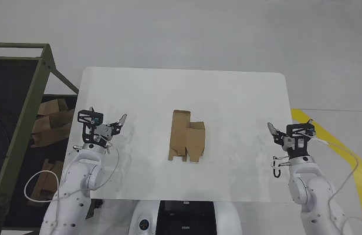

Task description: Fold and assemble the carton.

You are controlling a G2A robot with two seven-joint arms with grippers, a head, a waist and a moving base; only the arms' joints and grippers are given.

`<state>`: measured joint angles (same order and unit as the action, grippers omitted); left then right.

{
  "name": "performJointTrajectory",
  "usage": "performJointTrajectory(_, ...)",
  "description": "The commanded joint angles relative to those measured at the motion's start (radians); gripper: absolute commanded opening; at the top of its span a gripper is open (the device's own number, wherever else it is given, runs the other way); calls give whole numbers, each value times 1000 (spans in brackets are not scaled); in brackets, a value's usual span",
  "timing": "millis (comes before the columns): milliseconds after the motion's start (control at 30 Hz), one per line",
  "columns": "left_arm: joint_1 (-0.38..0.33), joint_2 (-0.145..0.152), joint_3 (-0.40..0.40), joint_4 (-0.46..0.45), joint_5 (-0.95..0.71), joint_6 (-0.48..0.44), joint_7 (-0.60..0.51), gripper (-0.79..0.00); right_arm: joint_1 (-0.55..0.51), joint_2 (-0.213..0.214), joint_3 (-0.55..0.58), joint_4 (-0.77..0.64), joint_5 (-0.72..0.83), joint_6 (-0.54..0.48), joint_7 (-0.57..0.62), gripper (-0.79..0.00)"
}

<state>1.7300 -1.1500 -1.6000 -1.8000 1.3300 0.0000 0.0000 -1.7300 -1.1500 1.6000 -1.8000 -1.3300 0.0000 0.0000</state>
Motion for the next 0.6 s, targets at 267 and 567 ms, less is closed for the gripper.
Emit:
performJointTrajectory(267, 0, 0, 0, 0, 0, 0, 0, 0, 0, 0, 0, 0, 0, 0, 0, -1)
performJointTrajectory(567, -12, -3, -12, -17, -102, -68, -31, 0, 5, -1, -11, -13, -17, -26, -3, 0)
